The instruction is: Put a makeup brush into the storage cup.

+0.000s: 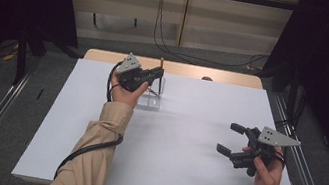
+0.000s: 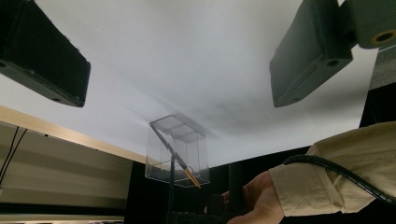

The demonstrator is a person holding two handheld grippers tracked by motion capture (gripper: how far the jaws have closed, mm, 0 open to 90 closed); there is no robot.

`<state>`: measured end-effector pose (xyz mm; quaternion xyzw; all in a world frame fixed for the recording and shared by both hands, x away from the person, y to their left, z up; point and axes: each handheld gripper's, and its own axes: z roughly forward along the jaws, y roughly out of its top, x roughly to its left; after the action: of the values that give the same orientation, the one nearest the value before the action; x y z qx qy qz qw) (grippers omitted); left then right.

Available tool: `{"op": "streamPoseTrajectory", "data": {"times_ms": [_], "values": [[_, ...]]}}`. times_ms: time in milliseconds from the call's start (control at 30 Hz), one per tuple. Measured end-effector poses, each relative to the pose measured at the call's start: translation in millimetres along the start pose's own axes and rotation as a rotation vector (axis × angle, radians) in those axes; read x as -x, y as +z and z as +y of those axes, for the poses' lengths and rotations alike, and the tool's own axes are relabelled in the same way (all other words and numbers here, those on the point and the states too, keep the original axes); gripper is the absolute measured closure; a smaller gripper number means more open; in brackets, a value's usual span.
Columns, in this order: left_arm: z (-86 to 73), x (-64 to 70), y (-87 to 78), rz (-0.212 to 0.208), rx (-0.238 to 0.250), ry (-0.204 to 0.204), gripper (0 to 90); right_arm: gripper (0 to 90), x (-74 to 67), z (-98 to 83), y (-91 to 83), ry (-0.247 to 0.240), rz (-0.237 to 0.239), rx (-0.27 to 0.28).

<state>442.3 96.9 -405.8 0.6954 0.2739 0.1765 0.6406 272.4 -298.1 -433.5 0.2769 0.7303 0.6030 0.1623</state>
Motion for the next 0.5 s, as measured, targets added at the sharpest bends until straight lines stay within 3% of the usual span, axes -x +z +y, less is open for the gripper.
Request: {"op": "streamPoseTrajectory", "data": {"times_ms": [500], "values": [[-5.9,-1.0,0.2,0.002,-0.014,-0.004,82.8,5.0,-0.4,0.4,0.1,-0.001,-0.002,0.003]]}}
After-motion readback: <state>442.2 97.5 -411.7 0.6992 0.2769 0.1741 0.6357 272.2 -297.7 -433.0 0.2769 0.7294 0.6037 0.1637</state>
